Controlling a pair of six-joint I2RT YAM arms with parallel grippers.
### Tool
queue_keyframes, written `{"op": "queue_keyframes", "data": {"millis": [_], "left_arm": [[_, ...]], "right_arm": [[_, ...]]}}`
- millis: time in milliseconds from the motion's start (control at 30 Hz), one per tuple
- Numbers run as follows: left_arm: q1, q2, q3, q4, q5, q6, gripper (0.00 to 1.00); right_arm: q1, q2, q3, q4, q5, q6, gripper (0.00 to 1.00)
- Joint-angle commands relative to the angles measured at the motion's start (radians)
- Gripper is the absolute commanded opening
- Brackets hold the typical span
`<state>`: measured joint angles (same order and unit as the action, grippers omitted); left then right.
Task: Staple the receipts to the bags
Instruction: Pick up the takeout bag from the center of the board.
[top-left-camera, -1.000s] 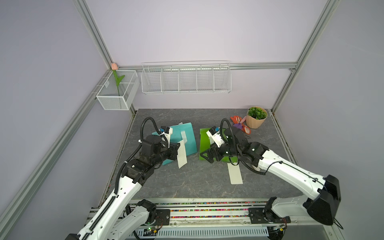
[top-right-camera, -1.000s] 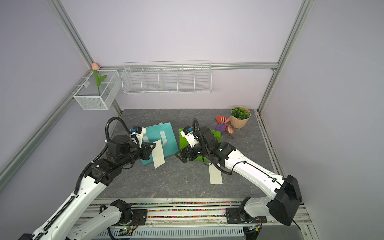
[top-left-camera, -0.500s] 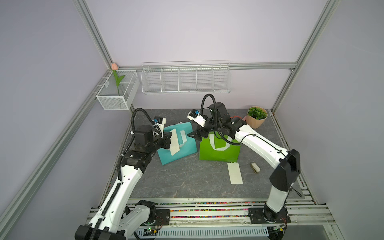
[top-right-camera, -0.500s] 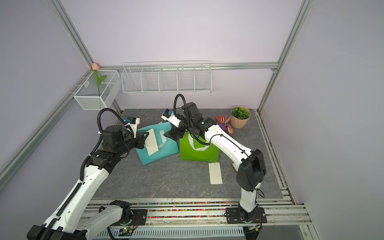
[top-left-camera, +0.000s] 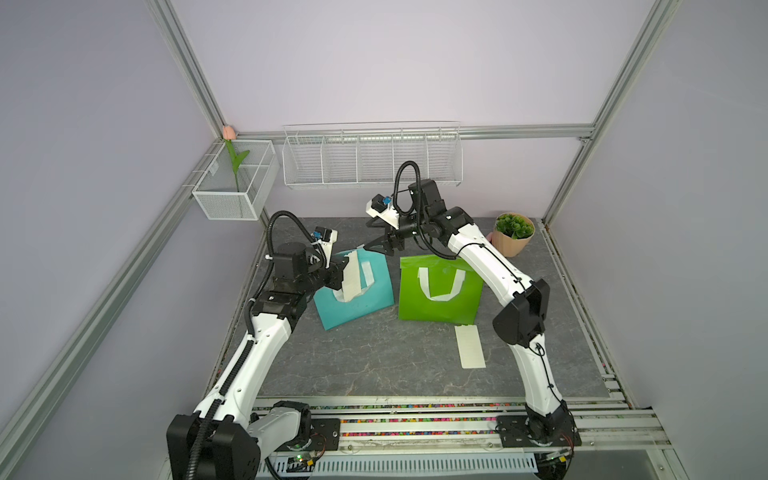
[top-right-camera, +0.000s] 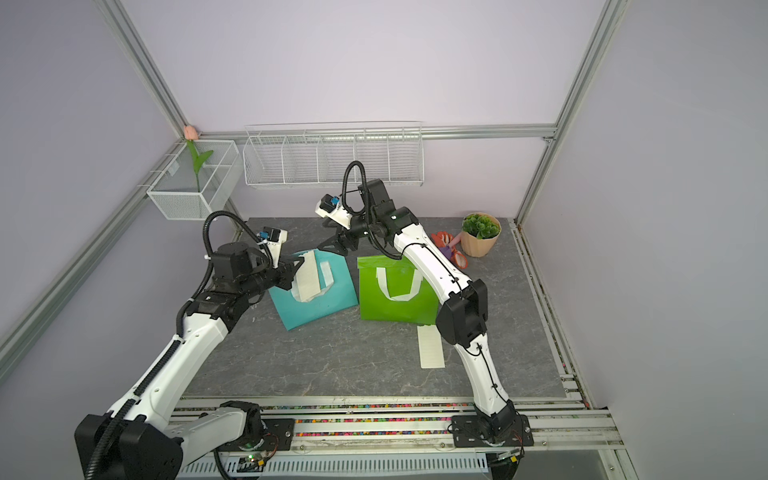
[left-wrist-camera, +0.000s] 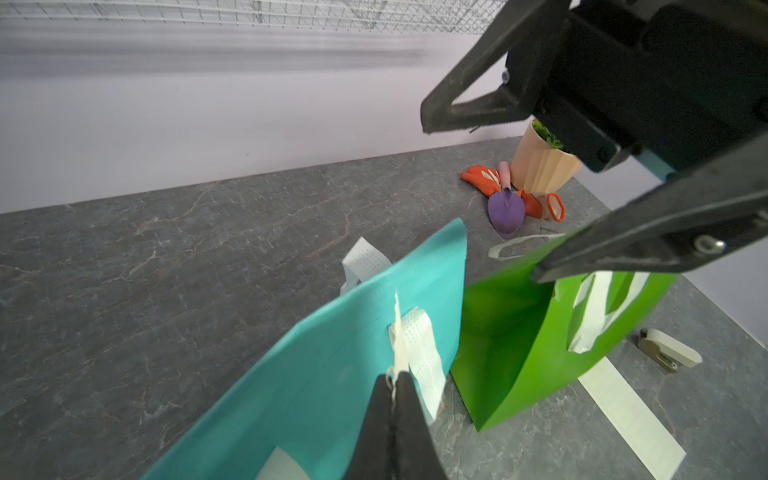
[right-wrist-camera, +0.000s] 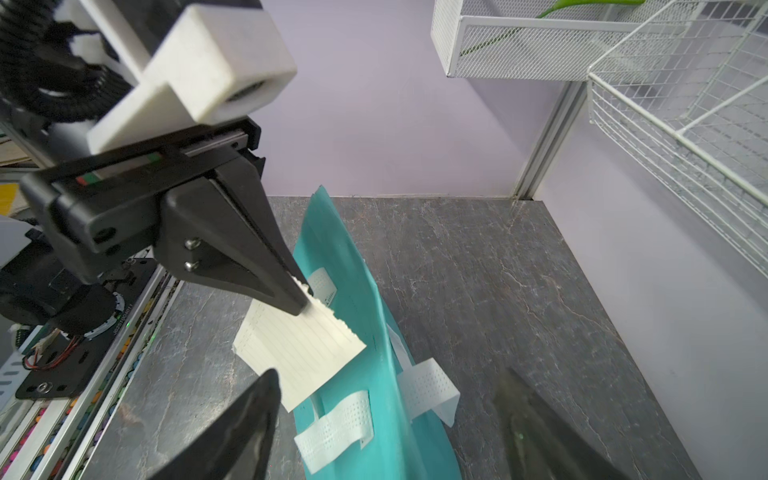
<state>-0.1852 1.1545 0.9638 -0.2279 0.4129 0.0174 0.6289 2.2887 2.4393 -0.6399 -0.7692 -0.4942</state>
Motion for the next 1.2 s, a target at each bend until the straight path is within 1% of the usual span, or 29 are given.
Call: {"op": "queue_keyframes", "data": {"millis": [0,100,167,233,333,467,567,667,767,833,867,900,1000,1100,1167], "left_arm": [[0.031,0.038,-0.012,0.059,0.020,0.023,0.00],[0.055,0.057,-0.037,0.098,0.052,0.019,0.00],[0.059,0.069,-0.039,0.098,0.040,0.030,0.00],[0.069,0.077,-0.043,0.111,0.028,0.025,0.00],[0.103,0.085,-0.062,0.169,0.059,-0.004,0.00],[0.113,0.112,-0.052,0.156,0.088,0.002,0.00],[0.113,0.118,-0.057,0.186,0.113,-0.018,0.00],[0.113,0.133,-0.050,0.194,0.155,-0.022,0.00],[0.112,0.135,-0.045,0.210,0.196,-0.043,0.00],[0.110,0.128,-0.048,0.222,0.203,-0.049,0.00],[0.109,0.125,-0.049,0.222,0.204,-0.047,0.00],[0.107,0.122,-0.048,0.220,0.202,-0.046,0.00],[0.083,0.113,-0.048,0.211,0.198,-0.037,0.00],[0.025,0.101,-0.039,0.170,0.147,0.003,0.00],[0.012,0.100,-0.040,0.171,0.149,-0.013,0.00]], "right_arm": [[-0.007,0.081,0.059,-0.103,-0.087,-0.019,0.78],[-0.005,0.105,0.047,-0.060,-0.119,0.014,0.75],[0.001,0.124,0.053,-0.050,-0.120,0.023,0.72],[0.008,0.141,0.067,-0.049,-0.113,0.031,0.71],[0.020,0.172,0.116,-0.084,-0.089,0.037,0.64],[0.030,0.173,0.113,-0.113,-0.037,0.018,0.49],[0.031,0.167,0.109,-0.116,-0.012,0.005,0.33],[0.033,0.158,0.109,-0.130,0.003,-0.009,0.30],[0.033,0.130,0.099,-0.172,0.024,-0.054,0.26],[0.029,0.095,0.060,-0.171,0.036,-0.072,0.14],[0.028,0.075,0.033,-0.164,0.039,-0.082,0.09],[0.028,0.058,0.008,-0.154,0.042,-0.091,0.06],[0.024,0.031,-0.017,-0.167,0.056,-0.122,0.06],[0.010,0.018,-0.020,-0.204,0.044,-0.142,0.06],[-0.005,0.000,-0.042,-0.211,0.028,-0.143,0.06]]}}
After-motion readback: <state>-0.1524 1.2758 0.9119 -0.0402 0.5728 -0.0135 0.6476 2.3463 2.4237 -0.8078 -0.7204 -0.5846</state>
